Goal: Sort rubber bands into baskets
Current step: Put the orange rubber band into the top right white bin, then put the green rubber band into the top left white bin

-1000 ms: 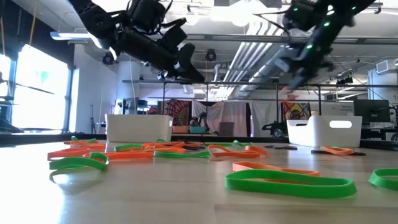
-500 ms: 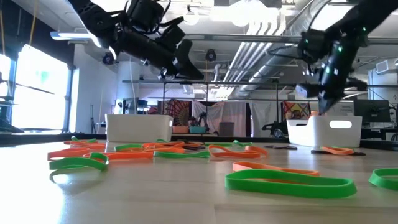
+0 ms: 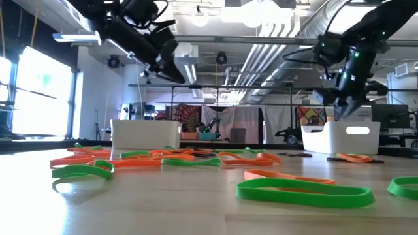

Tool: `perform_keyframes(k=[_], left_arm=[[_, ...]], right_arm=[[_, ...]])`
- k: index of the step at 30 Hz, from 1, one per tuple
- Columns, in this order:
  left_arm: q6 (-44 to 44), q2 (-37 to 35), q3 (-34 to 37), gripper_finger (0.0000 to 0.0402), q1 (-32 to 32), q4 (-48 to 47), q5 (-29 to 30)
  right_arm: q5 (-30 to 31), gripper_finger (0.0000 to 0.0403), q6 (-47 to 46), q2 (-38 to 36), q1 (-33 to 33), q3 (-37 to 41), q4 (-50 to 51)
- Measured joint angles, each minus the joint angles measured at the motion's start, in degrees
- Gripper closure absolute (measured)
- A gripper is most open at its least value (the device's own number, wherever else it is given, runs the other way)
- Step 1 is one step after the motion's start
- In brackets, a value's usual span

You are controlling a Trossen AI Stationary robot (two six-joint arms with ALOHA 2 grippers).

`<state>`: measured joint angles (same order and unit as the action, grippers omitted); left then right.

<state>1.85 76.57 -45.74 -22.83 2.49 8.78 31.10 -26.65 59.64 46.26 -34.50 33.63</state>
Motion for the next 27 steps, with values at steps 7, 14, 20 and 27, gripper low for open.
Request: perform_keyframes(k=[7, 14, 20, 27], left_arm=[[-4.2, -1.9, 0.0, 0.039, -2.0, -5.9, -8.5], [-7.0, -0.3, 0.0, 0.0401, 1.0, -6.9, -17.3], [-2.6, 6.9, 0.0, 0.0395, 4.0, -5.7, -11.7], [-0.7, 12.2, 0.0, 0.0329, 5.4, -5.8, -7.4]], right_arm=[[-1.4, 0.0265, 5.3, 0.0, -0.4, -4.6, -0.1], [-13.6, 0.031, 13.9, 0.0, -3.7, -8.0, -2.7], [-18.1, 0.036, 13.6, 0.0, -9.0, -8.0, -4.9], [-17.7, 0.035, 12.2, 0.0, -14.2, -8.0, -5.3]])
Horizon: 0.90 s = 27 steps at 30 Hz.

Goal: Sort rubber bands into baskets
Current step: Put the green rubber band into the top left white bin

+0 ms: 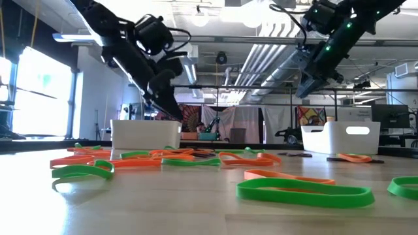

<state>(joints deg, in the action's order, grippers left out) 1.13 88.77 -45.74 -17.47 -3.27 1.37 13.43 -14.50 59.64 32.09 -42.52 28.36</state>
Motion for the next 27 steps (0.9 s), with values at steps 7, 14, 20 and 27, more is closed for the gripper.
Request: perform_keyframes(k=[7, 14, 20, 27], left_arm=[[-1.6, 0.7, 0.0, 0.0256, 2.0, -3.0, 4.9], [-2.3, 2.5, 0.0, 0.0239, 2.1, -3.5, 5.3], [-2.4, 7.1, 0.0, 0.0239, 1.7, -2.7, 7.9], [-4.9, 9.2, 0.0, 0.024, 1.8, -3.0, 10.2]], right_arm=[[0.0, 0.0322, 0.0, 0.0, -4.0, 0.0, -0.5], [0.0, 0.0291, 1.5, 0.1, -6.0, 0.0, -2.4], [-6.2, 0.0299, -0.3, 2.6, -6.0, -0.1, -5.9], [-3.2, 0.0313, 2.1, 7.8, -7.8, -0.1, -12.7]])
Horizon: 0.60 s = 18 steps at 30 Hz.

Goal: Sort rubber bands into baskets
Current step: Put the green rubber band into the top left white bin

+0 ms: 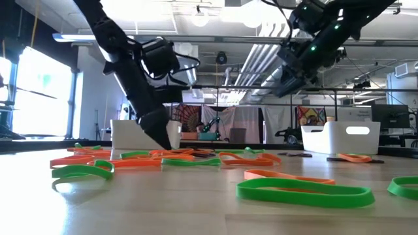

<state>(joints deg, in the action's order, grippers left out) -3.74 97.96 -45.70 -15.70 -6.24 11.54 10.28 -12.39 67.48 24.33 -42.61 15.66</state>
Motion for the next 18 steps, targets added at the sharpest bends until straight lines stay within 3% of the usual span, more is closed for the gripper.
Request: perform_keyframes(k=[6, 14, 18], left_arm=[[-1.0, 0.8, -0.1, 0.0277, 0.0, -0.2, -2.0], [-2.5, -2.5, 0.0, 0.0392, 0.0, -0.1, -1.8], [-2.3, -6.9, 0.0, 0.0395, -0.4, -1.2, -1.8]], right_arm=[[-0.3, 0.0314, 0.9, 2.2, 0.0, 0.0, -2.8], [-0.3, 0.0314, 1.6, 2.3, 0.0, 0.0, -3.2], [-0.3, 0.0314, 1.6, 2.3, 0.0, 0.0, -3.1]])
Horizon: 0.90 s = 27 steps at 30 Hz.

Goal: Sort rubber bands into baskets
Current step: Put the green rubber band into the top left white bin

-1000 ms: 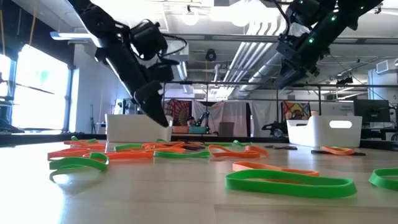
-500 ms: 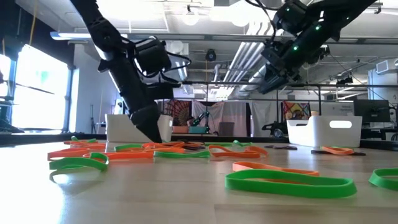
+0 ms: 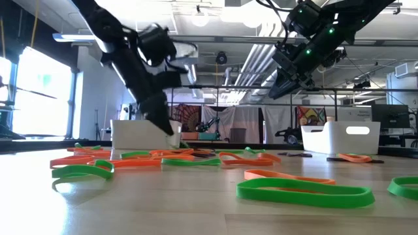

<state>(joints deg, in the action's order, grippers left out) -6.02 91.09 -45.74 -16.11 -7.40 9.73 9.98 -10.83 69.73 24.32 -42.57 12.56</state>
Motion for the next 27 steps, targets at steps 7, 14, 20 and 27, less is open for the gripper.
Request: perform_keyframes(k=[7, 14, 20, 27], left_arm=[[3.4, -10.5, 0.0, 0.04, -2.9, -2.5, 0.0], [2.6, -17.3, 0.0, 0.0401, -10.6, -2.1, 2.0], [0.9, -17.3, 0.0, 0.0401, -17.7, -1.9, -0.3], [-0.2, -16.1, 0.0, 0.0401, -21.9, -2.0, -1.6]], right_arm=[[0.0, 0.0314, 0.0, 0.0, 0.0, 0.0, -0.1], [0.0, 0.0314, -0.7, 0.0, 0.0, 0.0, -0.8], [0.0, 0.0314, -0.5, 0.0, 0.0, 0.0, -1.0], [-0.1, 0.0314, 0.4, 0.0, 0.0, 0.0, -2.3]])
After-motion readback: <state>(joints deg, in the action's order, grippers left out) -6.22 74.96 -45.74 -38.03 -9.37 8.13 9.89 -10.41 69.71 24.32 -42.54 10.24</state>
